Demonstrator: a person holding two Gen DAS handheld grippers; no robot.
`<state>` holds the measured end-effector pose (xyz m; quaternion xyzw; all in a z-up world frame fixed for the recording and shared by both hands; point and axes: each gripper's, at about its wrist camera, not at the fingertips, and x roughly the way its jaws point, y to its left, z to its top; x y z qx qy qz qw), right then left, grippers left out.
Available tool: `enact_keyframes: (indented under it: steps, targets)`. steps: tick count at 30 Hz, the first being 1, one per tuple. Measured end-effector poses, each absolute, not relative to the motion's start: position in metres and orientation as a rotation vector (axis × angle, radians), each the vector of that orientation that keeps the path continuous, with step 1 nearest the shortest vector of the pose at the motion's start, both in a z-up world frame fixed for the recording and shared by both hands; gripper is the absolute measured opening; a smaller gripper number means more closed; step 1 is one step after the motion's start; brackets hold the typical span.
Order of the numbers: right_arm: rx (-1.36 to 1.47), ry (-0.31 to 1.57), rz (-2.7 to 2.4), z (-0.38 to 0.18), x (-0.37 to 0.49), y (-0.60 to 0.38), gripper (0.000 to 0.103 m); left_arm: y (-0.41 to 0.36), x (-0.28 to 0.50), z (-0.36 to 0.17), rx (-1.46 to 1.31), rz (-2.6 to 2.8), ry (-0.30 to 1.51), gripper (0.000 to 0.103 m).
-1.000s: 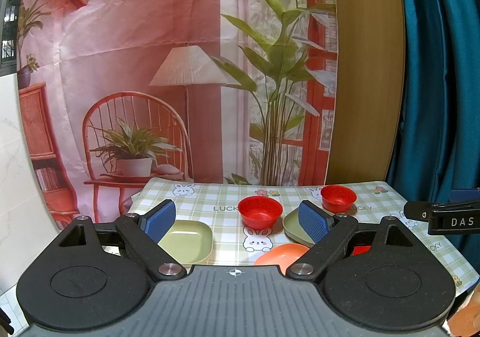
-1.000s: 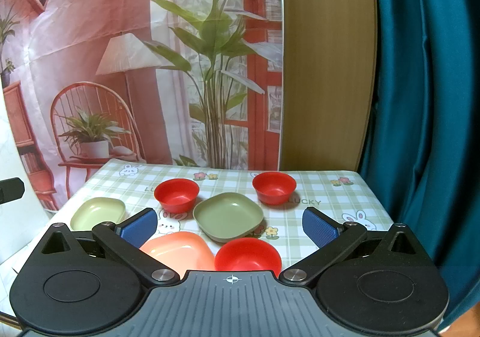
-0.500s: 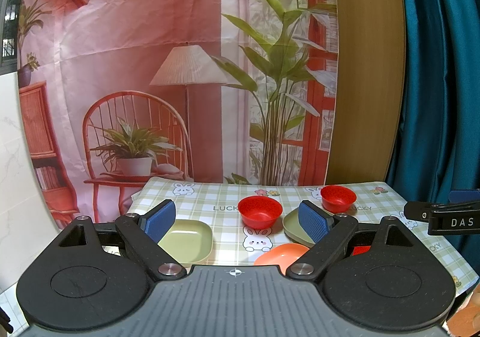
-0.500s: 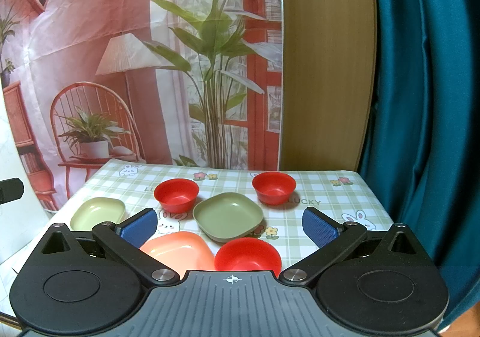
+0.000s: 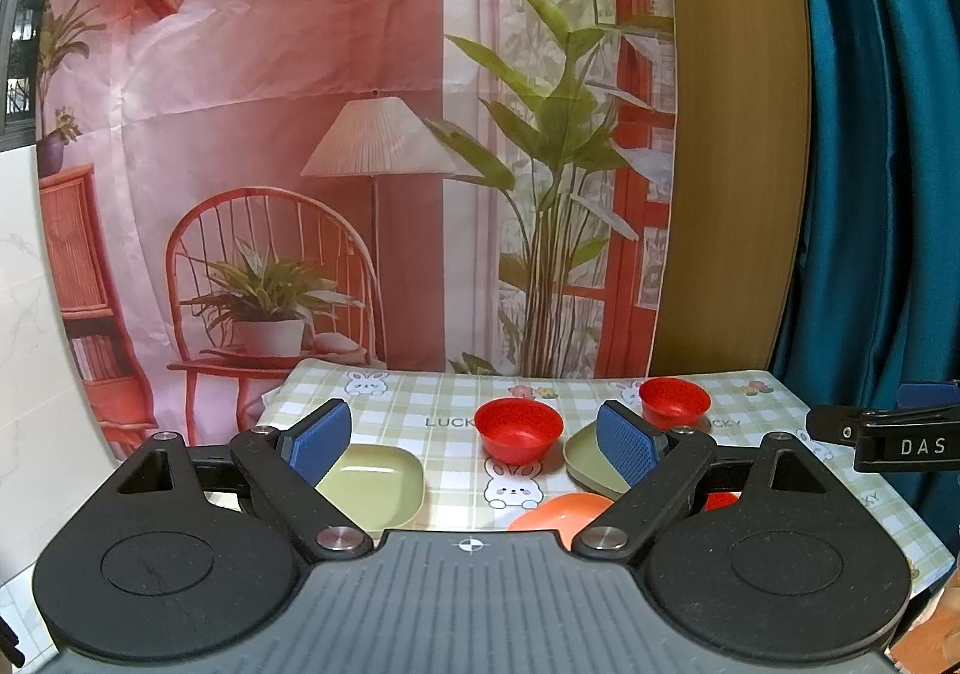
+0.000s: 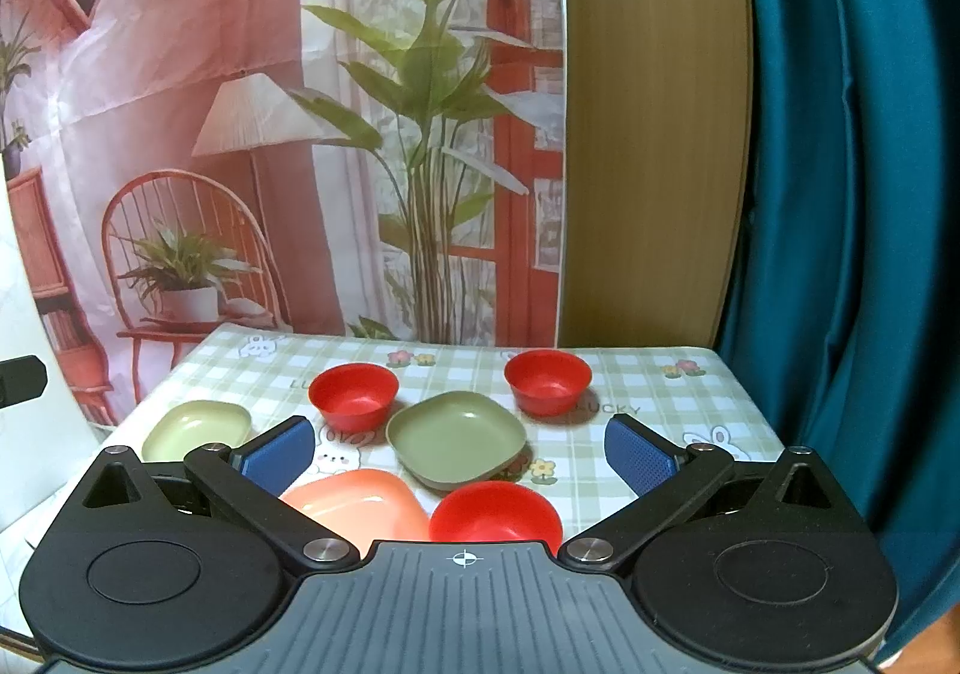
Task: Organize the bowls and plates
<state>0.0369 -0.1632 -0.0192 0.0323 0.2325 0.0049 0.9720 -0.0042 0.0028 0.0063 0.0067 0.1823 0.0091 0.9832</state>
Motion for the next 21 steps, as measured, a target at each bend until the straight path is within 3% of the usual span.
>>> enact_keyframes:
  steps: [21]
  targets:
    - [0.066, 0.462, 0.01, -0.0125, 0.036, -0.1632, 0.103, 0.004, -0.0068, 0.0049, 0.007, 0.015, 0.351, 0.09]
